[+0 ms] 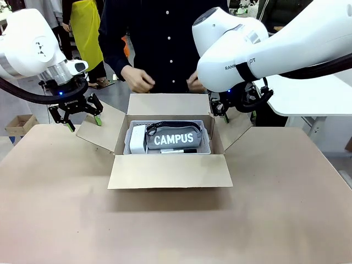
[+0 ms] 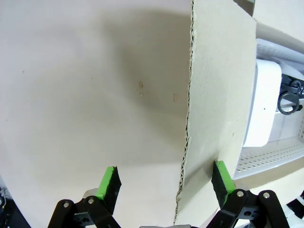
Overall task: Pack the gift set into the box.
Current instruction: Lift both hands away from the flaps of the Package Box.
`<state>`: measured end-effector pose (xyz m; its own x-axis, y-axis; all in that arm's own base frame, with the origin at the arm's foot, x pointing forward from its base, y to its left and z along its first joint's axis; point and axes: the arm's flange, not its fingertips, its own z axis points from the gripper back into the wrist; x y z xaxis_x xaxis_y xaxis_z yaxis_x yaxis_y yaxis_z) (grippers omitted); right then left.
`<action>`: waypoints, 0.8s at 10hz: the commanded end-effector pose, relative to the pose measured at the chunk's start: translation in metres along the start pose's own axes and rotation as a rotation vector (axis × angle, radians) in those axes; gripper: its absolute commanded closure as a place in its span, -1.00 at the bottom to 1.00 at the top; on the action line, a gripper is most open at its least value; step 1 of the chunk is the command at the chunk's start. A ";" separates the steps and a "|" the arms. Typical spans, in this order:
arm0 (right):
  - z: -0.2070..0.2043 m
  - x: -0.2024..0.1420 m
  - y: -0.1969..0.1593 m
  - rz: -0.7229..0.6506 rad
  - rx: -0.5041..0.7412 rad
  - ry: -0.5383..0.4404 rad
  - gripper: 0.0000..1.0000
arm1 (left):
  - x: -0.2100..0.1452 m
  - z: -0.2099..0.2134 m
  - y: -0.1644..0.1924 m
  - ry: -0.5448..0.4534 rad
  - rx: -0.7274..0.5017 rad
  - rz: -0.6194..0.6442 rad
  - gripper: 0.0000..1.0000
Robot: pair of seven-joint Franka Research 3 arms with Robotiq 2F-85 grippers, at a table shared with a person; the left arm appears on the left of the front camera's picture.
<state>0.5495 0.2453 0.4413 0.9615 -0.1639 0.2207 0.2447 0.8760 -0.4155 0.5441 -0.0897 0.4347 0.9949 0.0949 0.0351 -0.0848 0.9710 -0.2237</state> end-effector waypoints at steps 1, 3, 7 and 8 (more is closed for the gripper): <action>0.033 0.002 -0.052 -0.070 0.109 -0.008 -1.00 | 0.000 0.000 0.000 0.000 0.000 0.000 -1.00; 0.086 -0.007 -0.124 -0.047 0.257 0.053 -1.00 | -0.031 0.077 0.009 -0.067 -0.133 0.042 -1.00; 0.071 -0.017 -0.255 -0.070 0.710 0.302 -1.00 | -0.080 0.147 0.109 -0.012 -0.566 0.084 -1.00; 0.032 -0.023 -0.296 -0.136 0.930 0.348 -1.00 | -0.087 0.145 0.157 0.018 -0.790 0.107 -1.00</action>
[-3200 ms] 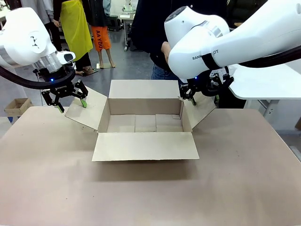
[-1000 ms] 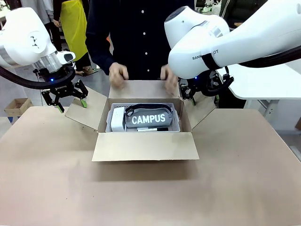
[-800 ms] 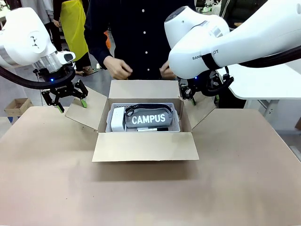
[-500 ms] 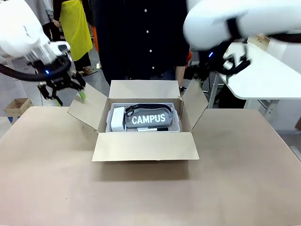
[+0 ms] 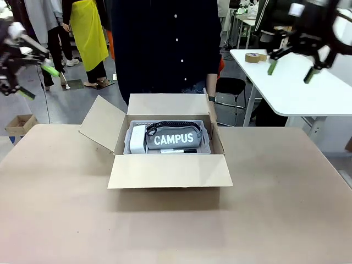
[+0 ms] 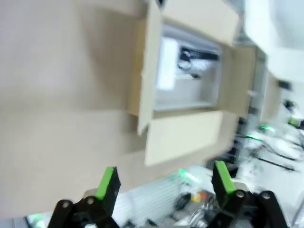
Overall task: Pack the gift set into the box.
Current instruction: Lift both hands away from the flaps of the Package Box, then press and hold the closed box until the human finishes sealing it.
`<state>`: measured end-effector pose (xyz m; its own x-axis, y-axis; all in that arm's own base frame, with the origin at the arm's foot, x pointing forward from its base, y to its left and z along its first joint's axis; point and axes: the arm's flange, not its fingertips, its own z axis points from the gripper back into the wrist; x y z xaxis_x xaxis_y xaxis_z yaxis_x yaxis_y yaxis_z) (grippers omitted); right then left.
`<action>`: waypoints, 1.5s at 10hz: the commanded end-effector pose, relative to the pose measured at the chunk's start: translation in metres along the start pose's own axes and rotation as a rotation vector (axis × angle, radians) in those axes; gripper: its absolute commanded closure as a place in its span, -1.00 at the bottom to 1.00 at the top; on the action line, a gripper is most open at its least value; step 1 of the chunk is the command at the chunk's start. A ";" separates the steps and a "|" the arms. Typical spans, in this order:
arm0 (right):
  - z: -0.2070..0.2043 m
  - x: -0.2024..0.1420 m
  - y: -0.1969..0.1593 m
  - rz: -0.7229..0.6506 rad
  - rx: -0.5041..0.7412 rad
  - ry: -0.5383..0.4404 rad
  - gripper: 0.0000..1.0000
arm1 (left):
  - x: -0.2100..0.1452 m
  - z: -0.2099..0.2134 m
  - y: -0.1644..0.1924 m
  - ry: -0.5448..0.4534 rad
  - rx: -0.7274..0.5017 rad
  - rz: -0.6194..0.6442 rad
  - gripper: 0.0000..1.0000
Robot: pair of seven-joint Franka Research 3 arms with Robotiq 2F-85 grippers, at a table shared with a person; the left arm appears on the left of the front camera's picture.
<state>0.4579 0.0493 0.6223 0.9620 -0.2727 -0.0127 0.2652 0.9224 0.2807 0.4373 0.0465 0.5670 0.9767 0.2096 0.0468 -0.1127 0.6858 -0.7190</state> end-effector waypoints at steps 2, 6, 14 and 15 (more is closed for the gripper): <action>-0.065 0.005 -0.164 -0.156 0.692 -0.014 -1.00 | 0.003 0.026 0.136 0.055 -0.552 0.186 -1.00; -0.162 -0.009 -0.255 -0.695 0.889 -0.283 -1.00 | -0.015 0.031 0.206 -0.039 -0.634 0.259 -1.00; -0.141 -0.018 -0.282 -0.422 0.730 -0.094 -1.00 | -0.015 0.031 0.206 -0.039 -0.634 0.259 -1.00; -0.141 -0.018 -0.282 -0.422 0.730 -0.094 -1.00 | -0.015 0.031 0.206 -0.039 -0.634 0.259 -1.00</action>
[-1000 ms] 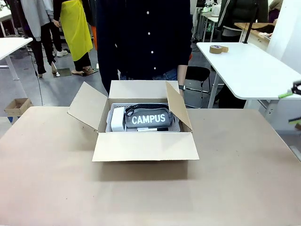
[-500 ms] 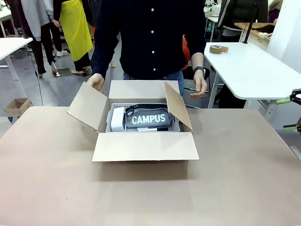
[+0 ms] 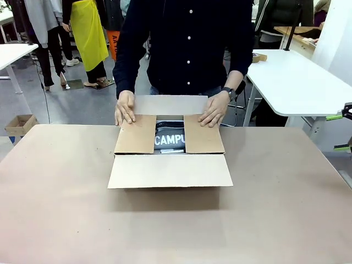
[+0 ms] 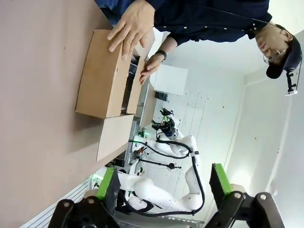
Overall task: Pack the gift set into the box.
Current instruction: Press and hold the closed box until the human finishes sealing it.
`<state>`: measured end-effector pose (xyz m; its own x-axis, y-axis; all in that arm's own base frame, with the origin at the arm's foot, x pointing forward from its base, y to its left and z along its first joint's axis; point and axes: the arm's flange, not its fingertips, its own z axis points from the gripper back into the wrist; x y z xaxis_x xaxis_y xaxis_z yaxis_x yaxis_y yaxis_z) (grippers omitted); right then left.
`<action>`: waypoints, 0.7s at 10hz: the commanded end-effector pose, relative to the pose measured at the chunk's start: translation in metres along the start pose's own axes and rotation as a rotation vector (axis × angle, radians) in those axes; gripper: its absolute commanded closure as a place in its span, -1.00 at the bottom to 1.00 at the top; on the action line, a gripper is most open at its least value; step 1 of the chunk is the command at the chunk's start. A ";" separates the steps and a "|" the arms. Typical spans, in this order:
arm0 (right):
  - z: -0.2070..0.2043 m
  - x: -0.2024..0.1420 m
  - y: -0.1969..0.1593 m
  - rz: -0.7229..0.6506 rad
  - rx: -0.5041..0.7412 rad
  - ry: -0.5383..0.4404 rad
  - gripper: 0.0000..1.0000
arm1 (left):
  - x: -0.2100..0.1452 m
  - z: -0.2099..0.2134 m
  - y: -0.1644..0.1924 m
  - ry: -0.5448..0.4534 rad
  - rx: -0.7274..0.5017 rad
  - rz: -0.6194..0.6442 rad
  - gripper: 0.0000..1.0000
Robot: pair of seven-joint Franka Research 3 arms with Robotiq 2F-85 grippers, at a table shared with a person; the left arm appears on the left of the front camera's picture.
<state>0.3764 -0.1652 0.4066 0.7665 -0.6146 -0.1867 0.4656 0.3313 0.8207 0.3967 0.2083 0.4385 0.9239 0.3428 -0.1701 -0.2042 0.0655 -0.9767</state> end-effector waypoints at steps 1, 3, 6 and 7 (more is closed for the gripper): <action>0.003 0.000 0.000 0.008 -0.004 0.009 -1.00 | -0.004 -0.001 0.000 -0.003 0.005 -0.005 -1.00; 0.003 0.000 0.000 0.008 -0.004 0.009 -1.00 | -0.004 -0.001 0.000 -0.003 0.005 -0.005 -1.00; 0.003 0.000 0.000 0.008 -0.004 0.009 -1.00 | -0.004 -0.001 0.000 -0.003 0.005 -0.005 -1.00; 0.003 0.000 0.000 0.008 -0.004 0.009 -1.00 | -0.004 -0.001 0.000 -0.003 0.005 -0.005 -1.00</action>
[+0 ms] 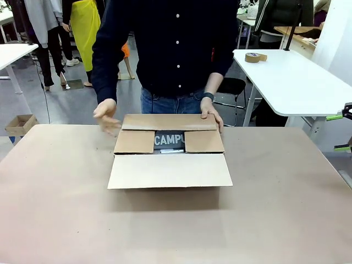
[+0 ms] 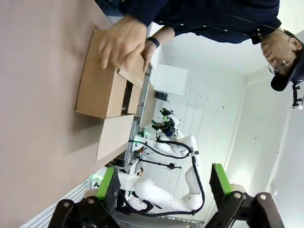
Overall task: Pack the gift set into the box.
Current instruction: Press and hold the closed box until the human finishes sealing it.
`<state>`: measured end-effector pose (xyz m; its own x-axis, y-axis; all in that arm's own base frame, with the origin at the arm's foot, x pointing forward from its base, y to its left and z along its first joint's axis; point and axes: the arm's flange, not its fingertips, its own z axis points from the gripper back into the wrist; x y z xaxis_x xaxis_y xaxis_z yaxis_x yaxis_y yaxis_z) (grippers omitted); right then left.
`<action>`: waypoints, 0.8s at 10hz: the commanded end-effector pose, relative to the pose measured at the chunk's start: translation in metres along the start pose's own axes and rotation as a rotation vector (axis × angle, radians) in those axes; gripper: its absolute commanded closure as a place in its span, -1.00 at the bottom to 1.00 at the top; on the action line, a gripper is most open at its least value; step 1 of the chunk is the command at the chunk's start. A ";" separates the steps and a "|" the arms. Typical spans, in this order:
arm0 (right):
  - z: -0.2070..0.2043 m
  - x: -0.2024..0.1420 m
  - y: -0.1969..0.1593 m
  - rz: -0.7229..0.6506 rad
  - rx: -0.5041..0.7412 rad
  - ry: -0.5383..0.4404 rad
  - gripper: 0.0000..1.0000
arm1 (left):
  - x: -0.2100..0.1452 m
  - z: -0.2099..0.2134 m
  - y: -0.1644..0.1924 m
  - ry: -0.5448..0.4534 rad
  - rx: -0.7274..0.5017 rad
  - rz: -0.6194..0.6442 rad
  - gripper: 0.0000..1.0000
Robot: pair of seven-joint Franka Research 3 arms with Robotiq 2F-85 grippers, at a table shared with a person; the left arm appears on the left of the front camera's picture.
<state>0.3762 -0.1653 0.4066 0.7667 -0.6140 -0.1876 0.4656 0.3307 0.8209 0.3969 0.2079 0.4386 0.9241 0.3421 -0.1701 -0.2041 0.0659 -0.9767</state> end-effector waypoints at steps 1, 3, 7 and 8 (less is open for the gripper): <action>0.003 0.000 0.000 0.008 -0.005 0.008 -1.00 | -0.004 0.000 0.000 -0.003 0.005 -0.005 -1.00; 0.003 0.000 0.000 0.008 -0.005 0.008 -1.00 | -0.004 0.000 0.000 -0.003 0.005 -0.005 -1.00; 0.003 0.000 0.000 0.008 -0.005 0.008 -1.00 | -0.004 0.000 0.000 -0.003 0.005 -0.005 -1.00; 0.003 0.000 0.000 0.008 -0.005 0.008 -1.00 | -0.004 0.000 0.000 -0.003 0.005 -0.005 -1.00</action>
<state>0.3762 -0.1653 0.4066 0.7668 -0.6138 -0.1878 0.4656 0.3306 0.8209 0.3969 0.2080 0.4386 0.9241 0.3422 -0.1701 -0.2041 0.0659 -0.9767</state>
